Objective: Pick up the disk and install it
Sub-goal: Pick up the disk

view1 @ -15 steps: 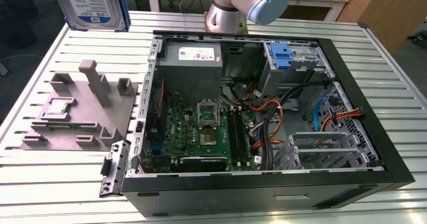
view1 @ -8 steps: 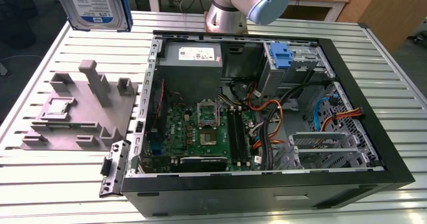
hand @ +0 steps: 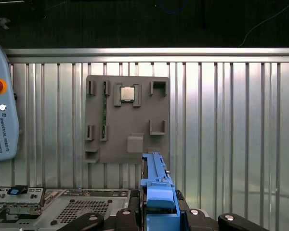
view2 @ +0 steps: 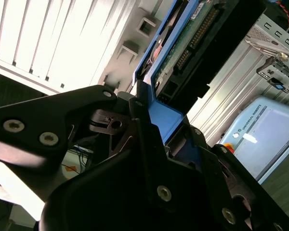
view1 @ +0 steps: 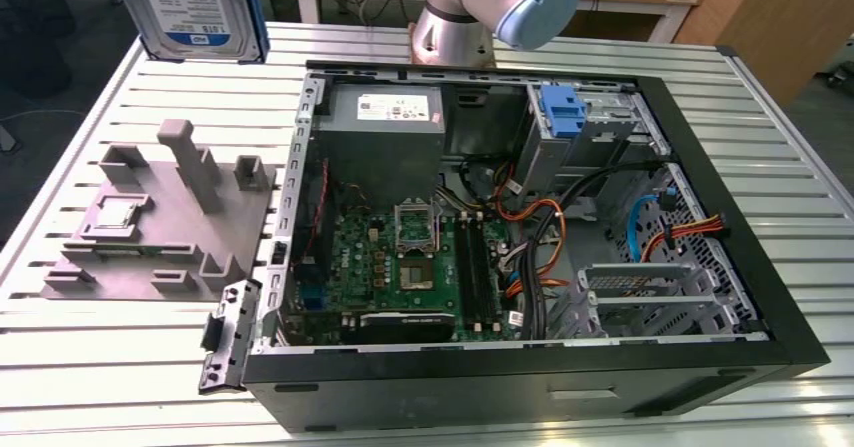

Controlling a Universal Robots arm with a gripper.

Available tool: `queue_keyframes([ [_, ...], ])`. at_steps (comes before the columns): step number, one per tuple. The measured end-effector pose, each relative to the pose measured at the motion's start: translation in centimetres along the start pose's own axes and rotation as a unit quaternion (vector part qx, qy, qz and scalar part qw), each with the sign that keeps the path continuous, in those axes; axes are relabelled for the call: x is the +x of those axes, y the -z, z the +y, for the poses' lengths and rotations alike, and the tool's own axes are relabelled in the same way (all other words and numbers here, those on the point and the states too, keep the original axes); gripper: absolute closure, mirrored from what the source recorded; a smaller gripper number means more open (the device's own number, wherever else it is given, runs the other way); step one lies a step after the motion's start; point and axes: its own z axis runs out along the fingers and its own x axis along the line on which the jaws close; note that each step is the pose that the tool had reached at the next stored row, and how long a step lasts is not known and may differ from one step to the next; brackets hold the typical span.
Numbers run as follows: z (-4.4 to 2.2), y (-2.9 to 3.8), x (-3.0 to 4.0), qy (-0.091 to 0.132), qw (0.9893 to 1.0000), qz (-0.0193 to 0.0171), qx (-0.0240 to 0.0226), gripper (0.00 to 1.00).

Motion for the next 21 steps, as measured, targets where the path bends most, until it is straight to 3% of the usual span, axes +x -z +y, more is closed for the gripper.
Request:
queue_keyframes([
  [10,-0.64,-0.02,-0.01,0.0,1.0,0.0,0.0,0.63],
  [21,-0.66,-0.02,0.51,0.0,1.0,0.0,0.0,0.63],
])
